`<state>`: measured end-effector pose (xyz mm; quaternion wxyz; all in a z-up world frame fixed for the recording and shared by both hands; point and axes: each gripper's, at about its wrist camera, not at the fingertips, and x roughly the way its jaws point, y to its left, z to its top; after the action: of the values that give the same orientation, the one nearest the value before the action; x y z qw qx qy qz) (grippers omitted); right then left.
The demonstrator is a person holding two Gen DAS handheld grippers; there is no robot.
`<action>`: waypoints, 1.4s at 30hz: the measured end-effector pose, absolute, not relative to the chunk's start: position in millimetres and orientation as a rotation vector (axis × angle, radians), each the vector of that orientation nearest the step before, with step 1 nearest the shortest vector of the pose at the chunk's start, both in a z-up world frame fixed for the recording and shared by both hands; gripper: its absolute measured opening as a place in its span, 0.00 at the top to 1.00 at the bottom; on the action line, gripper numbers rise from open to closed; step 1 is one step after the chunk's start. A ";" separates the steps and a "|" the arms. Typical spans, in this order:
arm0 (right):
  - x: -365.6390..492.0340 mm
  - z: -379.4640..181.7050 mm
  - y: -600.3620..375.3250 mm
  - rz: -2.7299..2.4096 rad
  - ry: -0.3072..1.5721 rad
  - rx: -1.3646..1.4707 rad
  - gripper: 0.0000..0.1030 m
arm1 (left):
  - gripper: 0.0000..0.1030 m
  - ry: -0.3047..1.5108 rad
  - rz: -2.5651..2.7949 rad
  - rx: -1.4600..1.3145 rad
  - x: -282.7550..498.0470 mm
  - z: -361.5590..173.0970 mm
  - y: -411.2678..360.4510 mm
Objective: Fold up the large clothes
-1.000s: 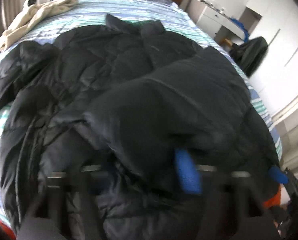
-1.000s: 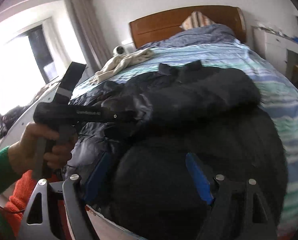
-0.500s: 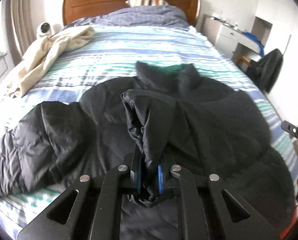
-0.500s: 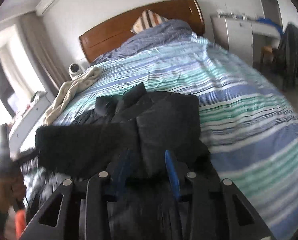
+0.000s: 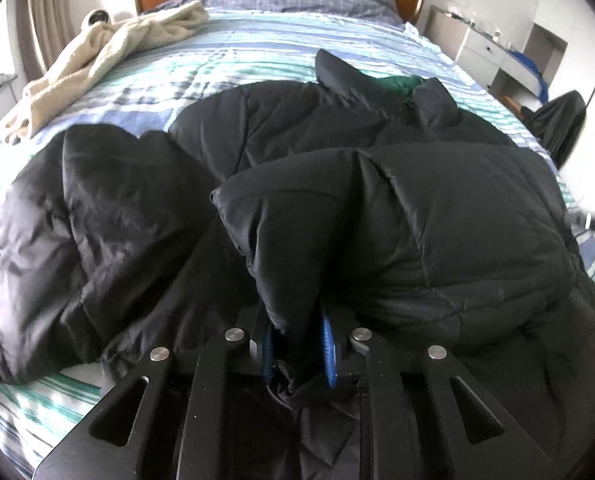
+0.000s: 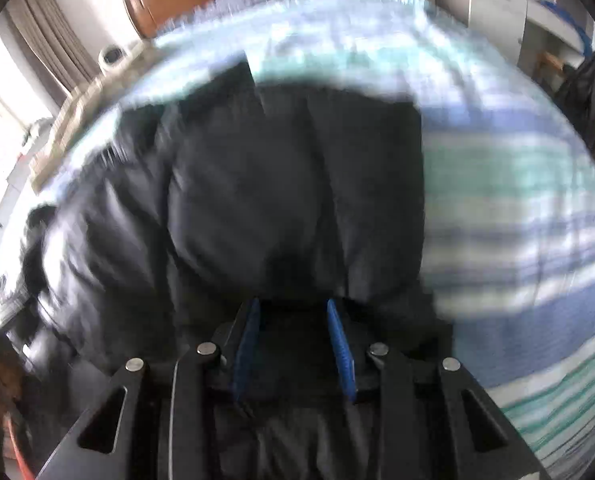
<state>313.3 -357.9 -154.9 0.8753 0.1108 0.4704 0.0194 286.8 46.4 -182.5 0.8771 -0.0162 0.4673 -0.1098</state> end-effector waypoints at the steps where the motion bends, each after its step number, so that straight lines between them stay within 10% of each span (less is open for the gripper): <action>1: 319.3 -146.9 -359.8 0.034 0.950 0.234 0.66 | 0.82 0.973 -0.231 -0.046 284.5 -184.5 47.6; 12: 404.0 -214.1 -383.4 -0.021 0.973 0.404 0.67 | 0.80 0.950 -0.227 -0.071 276.7 -192.7 49.0; 29: 296.8 -214.0 -363.4 0.075 1.036 0.350 0.65 | 0.76 0.937 -0.189 -0.004 275.6 -190.6 40.7; 35: 273.0 -182.2 -349.4 0.007 0.985 0.314 0.51 | 0.11 0.893 -0.115 0.018 233.0 -154.5 51.0; 37: 249.7 -167.1 -341.1 0.021 0.946 0.284 0.20 | 0.06 0.872 -0.136 0.005 209.6 -139.4 58.3; 42: 185.6 -139.7 -317.4 0.081 0.863 0.220 0.15 | 0.06 0.889 -0.122 -0.019 175.2 -117.8 89.2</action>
<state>185.6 -317.4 -139.7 0.9018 0.1065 0.4171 0.0391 175.2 89.2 -117.8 0.9010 -0.0093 0.4298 -0.0589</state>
